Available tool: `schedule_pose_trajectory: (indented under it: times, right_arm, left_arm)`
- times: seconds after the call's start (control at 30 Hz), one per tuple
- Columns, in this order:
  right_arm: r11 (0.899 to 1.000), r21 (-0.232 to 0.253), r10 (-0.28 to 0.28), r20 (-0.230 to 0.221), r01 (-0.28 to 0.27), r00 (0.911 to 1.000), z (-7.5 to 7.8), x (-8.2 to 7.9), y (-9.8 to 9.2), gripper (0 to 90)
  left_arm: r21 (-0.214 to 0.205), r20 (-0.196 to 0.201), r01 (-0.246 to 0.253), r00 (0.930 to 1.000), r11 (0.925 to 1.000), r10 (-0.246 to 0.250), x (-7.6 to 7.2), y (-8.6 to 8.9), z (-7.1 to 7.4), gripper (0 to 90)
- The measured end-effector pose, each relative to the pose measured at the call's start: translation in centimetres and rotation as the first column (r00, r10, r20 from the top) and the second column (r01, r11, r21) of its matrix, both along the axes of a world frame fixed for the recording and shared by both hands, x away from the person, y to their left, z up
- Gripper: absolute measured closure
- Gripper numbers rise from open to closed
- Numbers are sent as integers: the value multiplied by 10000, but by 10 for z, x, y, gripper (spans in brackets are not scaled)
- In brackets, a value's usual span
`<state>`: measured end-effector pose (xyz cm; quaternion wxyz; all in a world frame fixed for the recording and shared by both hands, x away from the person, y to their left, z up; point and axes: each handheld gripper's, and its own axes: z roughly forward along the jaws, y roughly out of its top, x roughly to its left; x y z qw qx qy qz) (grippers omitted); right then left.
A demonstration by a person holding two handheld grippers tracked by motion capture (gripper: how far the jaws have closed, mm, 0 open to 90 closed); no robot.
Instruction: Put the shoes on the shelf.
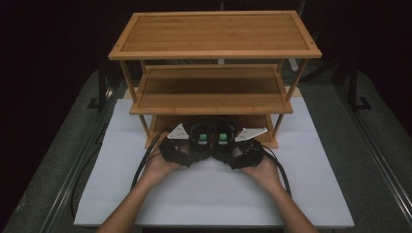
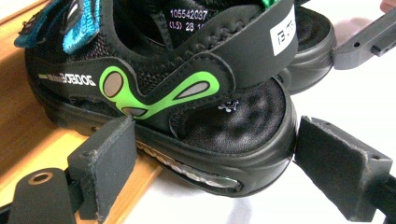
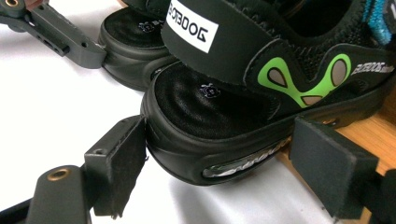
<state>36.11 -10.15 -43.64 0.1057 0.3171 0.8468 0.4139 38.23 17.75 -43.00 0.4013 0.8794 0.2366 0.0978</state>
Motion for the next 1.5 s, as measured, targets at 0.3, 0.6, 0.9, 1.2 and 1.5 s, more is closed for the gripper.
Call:
schedule_pose_trajectory:
  times: [0.3,0.6,0.9,1.2,1.5]
  right_arm:
    - [9995,-131,-266,351,271,9990,0,10,3,239]
    - [9982,-217,-544,518,556,9972,-3,26,7,241]
    - [9961,-363,-776,717,803,9944,-5,36,7,279]
    - [9911,-721,-1037,1040,1115,9892,-7,42,5,337]
    - [9855,-823,-1418,828,1486,9864,-8,45,6,341]
  left_arm:
    - [-48,336,-285,9990,9996,287,11,0,-2,193]
    - [-312,514,-628,9966,9975,643,22,2,-7,246]
    - [-122,569,-812,9950,9966,818,32,-1,-7,262]
    - [148,662,-1091,9920,9939,1079,40,-3,-7,297]
    - [50,588,-1254,9904,9921,1249,46,-4,-8,331]
